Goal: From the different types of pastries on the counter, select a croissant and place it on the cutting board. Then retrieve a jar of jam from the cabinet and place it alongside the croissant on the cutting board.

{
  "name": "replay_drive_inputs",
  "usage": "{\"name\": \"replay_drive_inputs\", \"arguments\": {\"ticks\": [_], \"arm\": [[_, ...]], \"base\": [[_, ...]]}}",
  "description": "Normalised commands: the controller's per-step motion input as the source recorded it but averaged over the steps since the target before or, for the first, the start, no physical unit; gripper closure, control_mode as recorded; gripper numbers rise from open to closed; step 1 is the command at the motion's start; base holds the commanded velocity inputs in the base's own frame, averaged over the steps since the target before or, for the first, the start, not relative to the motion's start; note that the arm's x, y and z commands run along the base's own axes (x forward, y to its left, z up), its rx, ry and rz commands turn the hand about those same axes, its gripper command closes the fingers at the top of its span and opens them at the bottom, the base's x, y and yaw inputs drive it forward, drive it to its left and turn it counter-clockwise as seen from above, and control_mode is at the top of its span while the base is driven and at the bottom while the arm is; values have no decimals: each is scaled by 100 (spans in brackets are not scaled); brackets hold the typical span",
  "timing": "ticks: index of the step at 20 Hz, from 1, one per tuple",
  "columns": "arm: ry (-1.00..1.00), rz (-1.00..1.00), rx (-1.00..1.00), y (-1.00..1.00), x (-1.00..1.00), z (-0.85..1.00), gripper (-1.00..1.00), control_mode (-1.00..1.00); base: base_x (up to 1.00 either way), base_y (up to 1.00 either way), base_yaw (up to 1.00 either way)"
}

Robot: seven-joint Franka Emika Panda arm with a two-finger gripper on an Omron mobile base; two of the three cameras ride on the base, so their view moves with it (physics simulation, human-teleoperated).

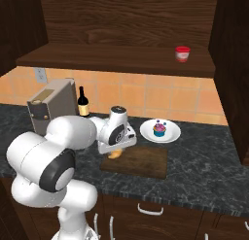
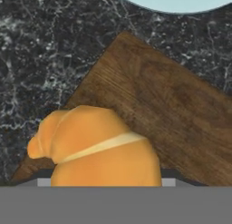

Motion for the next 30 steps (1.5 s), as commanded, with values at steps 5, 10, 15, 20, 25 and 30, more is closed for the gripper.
{"name": "replay_drive_inputs", "arguments": {"ticks": [5, 10, 15, 20, 25, 30], "arm": [[0, 1, 0, -26, 0, -10, 100, -100], [-1, 7, -1, -11, 20, -47, 100, -100], [-6, 8, 0, -6, 28, -30, 100, -100], [-2, 6, 0, -2, 7, -5, -100, -100], [0, 2, 0, 0, -5, 0, -100, -100], [2, 0, 0, 0, -19, 10, -100, -100]], "base": [[0, 0, 0], [0, 0, 0], [0, 0, 0], [0, 0, 0], [0, 0, 0], [0, 0, 0]]}}
